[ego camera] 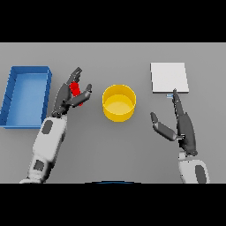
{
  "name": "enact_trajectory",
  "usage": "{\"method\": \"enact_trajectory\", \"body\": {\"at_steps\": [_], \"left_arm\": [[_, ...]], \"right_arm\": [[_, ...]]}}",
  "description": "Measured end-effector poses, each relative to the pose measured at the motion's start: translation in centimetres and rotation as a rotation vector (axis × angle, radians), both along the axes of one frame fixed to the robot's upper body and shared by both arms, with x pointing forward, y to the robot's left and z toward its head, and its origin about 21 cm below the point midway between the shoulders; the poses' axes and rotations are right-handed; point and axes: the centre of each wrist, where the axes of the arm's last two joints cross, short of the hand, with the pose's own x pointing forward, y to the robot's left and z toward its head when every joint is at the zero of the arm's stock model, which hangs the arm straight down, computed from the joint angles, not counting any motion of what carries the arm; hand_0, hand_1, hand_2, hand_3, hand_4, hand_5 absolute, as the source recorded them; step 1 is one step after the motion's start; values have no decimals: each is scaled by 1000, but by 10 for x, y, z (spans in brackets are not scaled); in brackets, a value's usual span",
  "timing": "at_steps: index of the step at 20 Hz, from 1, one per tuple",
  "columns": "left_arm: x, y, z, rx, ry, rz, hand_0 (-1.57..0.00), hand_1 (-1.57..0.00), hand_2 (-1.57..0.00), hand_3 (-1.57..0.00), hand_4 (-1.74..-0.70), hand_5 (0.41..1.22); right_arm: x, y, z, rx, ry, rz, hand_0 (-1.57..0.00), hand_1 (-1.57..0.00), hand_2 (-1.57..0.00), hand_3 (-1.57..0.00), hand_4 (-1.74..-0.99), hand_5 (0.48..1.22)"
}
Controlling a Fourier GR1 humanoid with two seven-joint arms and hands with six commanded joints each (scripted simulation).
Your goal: Pick up the red beaker and tilt it to pour out 1 green nut into yellow bowl. Pick up the yellow bowl and place it on the metallic measuring scale.
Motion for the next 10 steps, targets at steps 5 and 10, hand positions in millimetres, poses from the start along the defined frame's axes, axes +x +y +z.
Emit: {"method": "enact_trajectory", "body": {"at_steps": [5,10], "left_arm": [[5,-1,2,42,9,27,-1106,-1125,-1142,-974,-1603,1078],[4,-14,3,66,15,2,-1419,-1425,-1430,-1375,-1552,1159]], "right_arm": [[-4,-3,-2,-8,-10,-1,1,1,1,1,-1252,644],[-6,-1,-2,-1,1,-7,1,1,1,1,-1258,644]]}}
